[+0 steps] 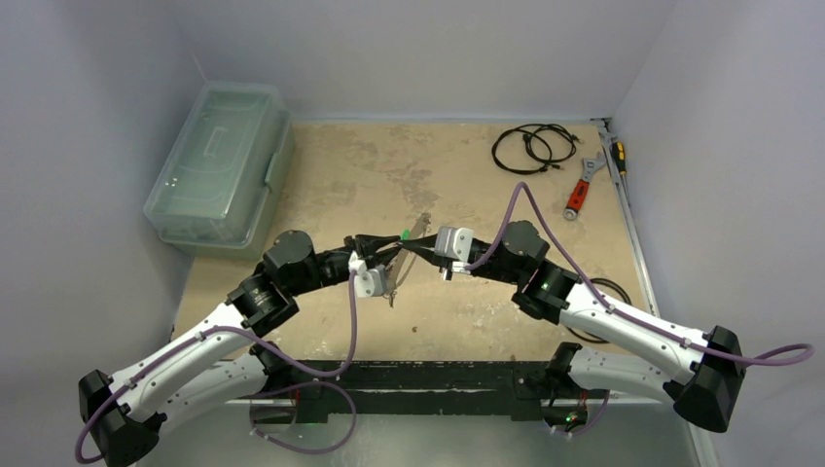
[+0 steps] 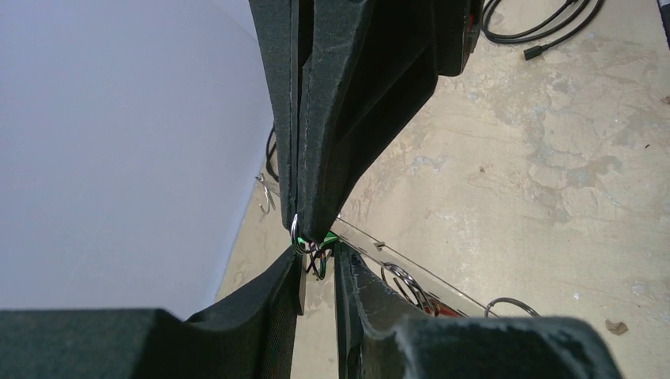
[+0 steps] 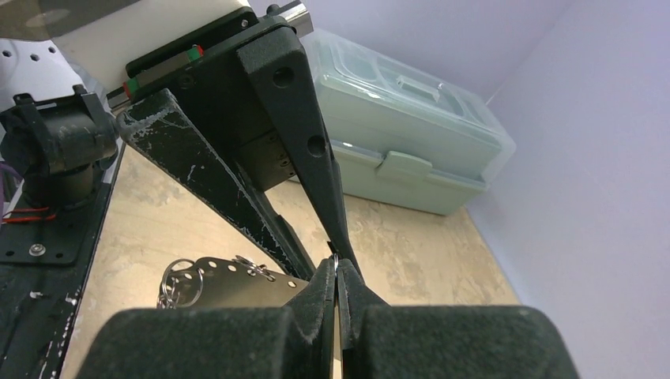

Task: Put the keys on the keyring

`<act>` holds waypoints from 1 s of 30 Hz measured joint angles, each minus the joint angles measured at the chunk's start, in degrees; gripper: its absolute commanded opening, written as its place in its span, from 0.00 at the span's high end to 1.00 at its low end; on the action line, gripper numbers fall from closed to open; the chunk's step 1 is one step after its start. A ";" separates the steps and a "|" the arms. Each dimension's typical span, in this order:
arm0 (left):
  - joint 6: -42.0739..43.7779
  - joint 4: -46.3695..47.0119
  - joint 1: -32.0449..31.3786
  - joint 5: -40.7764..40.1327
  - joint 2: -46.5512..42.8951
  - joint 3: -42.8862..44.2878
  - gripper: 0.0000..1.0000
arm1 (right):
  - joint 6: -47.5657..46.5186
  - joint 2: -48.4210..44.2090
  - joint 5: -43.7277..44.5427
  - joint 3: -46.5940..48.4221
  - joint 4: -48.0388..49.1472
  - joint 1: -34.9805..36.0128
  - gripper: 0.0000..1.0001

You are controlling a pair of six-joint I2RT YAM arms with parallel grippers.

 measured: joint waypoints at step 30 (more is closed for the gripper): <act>-0.11 -0.39 -0.07 -0.42 -0.52 -0.15 1.00 | 0.87 0.61 -0.94 0.00 0.17 0.00 0.69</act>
